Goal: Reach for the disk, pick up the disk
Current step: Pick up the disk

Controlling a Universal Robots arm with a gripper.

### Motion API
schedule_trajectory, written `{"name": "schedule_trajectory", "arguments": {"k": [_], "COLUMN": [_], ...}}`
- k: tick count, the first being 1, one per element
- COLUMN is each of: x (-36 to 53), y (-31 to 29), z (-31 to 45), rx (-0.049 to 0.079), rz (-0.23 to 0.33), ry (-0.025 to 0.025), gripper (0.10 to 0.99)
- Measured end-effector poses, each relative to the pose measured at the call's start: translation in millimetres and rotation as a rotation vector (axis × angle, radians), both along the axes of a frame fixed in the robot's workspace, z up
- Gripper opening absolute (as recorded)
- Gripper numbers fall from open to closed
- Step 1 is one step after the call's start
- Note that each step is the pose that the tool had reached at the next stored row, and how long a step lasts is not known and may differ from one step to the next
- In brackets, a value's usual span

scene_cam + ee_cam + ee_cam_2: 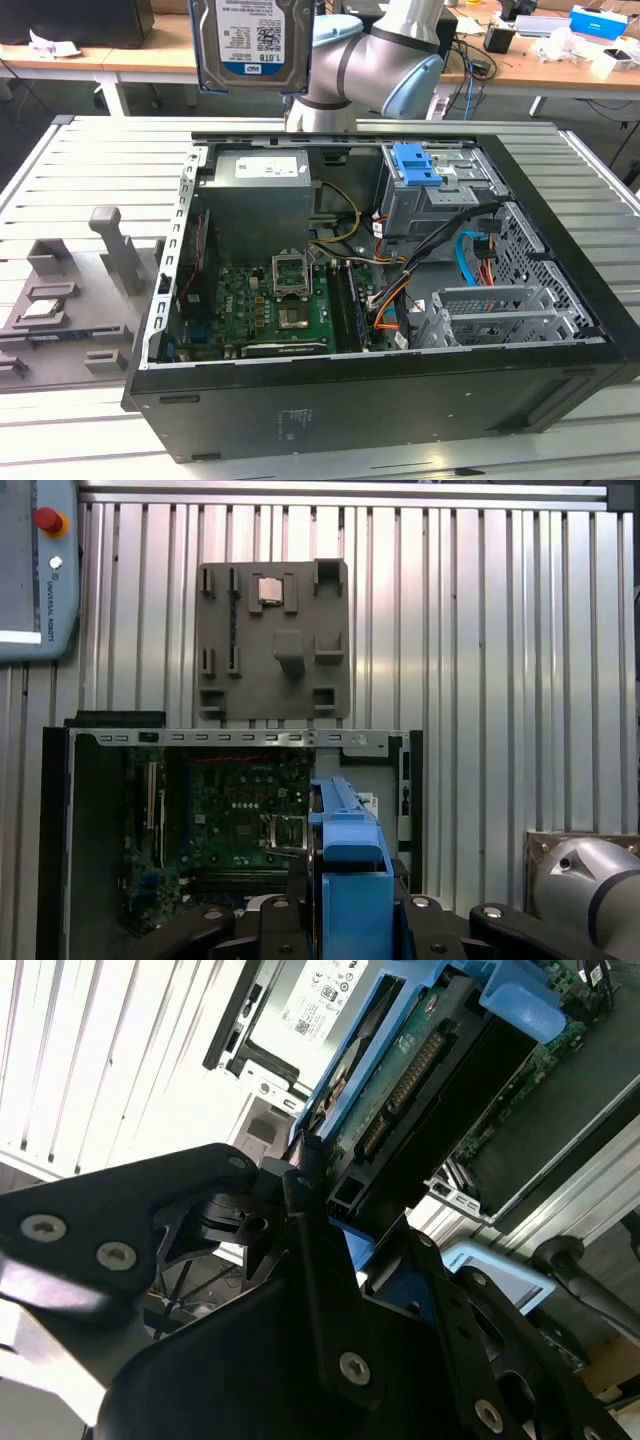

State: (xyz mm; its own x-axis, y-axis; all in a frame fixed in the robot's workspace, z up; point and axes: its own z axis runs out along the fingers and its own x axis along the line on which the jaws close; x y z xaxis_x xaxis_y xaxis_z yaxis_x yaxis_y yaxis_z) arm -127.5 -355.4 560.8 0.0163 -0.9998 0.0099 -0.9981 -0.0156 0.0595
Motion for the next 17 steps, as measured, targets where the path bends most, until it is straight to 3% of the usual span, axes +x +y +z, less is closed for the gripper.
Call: {"name": "schedule_trajectory", "arguments": {"k": [3, 7, 11, 17], "x": [6.8, 25.5, 33.3, 49.1], "y": [0.0, 0.0, 0.0, 0.0], "z": [-2.5, -9.6, -12.9, -27.1], "rx": [0.000, 0.000, 0.000, 0.000], "rz": [0.000, 0.000, 0.000, 0.000], "ry": [0.0003, 0.0010, 0.0013, 0.0018], "gripper": [0.369, 0.369, 0.369, 0.369]}}
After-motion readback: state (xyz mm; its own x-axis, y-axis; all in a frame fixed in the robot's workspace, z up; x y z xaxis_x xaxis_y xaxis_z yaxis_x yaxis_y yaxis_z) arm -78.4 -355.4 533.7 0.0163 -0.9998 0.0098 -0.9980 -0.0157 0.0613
